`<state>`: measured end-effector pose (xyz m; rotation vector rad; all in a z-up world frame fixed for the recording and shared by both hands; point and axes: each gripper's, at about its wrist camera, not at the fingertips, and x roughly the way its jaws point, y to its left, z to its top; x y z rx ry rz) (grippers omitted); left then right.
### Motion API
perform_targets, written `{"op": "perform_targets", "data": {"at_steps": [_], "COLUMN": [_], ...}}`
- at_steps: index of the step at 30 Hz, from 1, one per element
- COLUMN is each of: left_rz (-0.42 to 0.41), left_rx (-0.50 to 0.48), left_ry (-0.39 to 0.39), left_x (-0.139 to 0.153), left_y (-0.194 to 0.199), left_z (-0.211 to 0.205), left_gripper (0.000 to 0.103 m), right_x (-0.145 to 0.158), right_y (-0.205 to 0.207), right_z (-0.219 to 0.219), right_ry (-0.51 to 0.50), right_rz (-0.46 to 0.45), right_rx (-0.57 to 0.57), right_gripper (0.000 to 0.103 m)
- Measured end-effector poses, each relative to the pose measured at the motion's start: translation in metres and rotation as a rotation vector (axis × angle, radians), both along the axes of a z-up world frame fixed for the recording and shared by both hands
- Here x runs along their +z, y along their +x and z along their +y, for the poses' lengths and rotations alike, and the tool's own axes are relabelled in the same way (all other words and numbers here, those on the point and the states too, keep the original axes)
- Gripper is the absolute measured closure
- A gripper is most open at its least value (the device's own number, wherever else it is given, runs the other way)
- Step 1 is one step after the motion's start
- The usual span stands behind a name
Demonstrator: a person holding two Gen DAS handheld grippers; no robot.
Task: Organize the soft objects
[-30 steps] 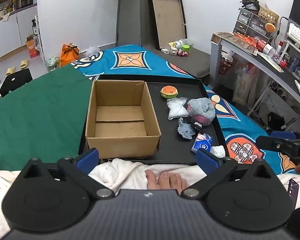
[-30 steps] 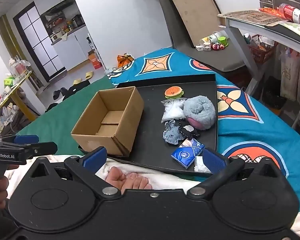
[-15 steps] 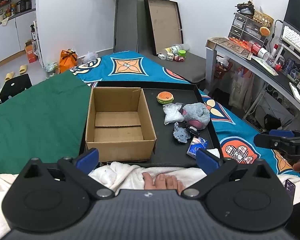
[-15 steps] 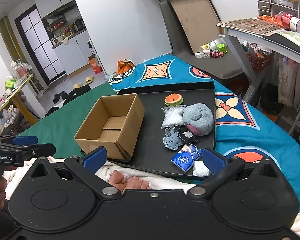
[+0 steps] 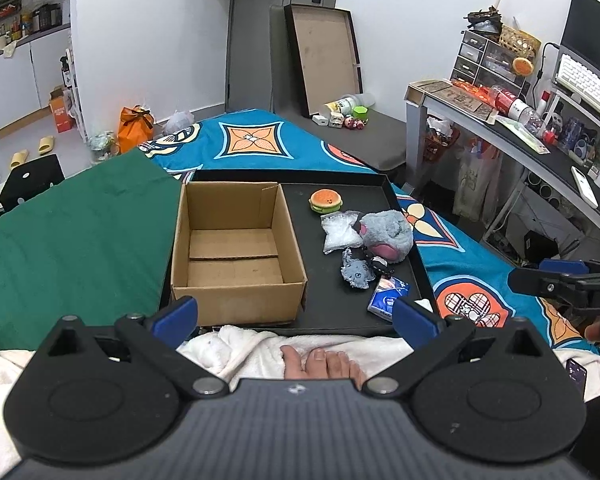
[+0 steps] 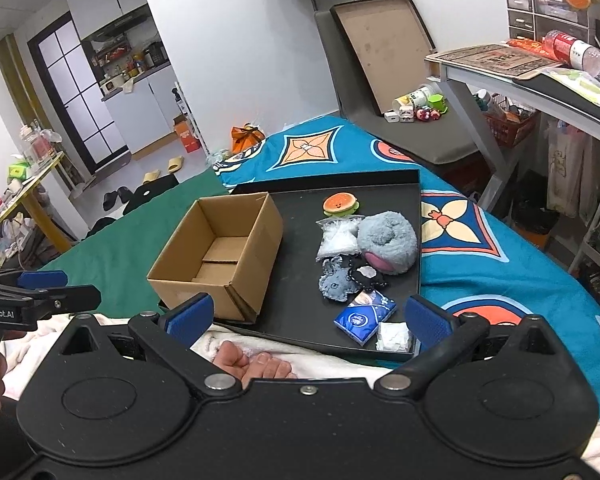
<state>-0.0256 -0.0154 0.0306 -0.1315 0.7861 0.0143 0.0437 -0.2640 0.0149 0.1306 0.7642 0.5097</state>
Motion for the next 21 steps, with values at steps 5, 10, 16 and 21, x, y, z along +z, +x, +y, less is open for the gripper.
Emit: {"op": "perform_targets", "data": {"at_steps": [5, 10, 16, 21], "left_rz": [-0.001, -0.003, -0.005, -0.006], "left_rx": [0.000, -0.003, -0.006, -0.007], "left_ry": [-0.002, 0.002, 0.002, 0.002], "left_x": [0.0003, 0.0011, 0.0009, 0.0009], "left_y": [-0.0004, -0.0007, -0.0019, -0.0021], "left_z": [-0.0010, -0.0025, -0.0035, -0.0037], "left_gripper": [0.000, 0.000, 0.000, 0.000], "right_x": [-0.0004, -0.0003, 0.0007, 0.0006], "right_y": [-0.0010, -0.0021, -0.0034, -0.0052], "right_z": [-0.0014, -0.0009, 0.0003, 0.0014], "right_ry": [-0.002, -0.002, -0.007, -0.011], "right_rz": [0.000, -0.003, -0.006, -0.011], "right_rx": [-0.004, -0.001, -0.002, -0.003], "right_gripper": [0.000, 0.000, 0.000, 0.000]}}
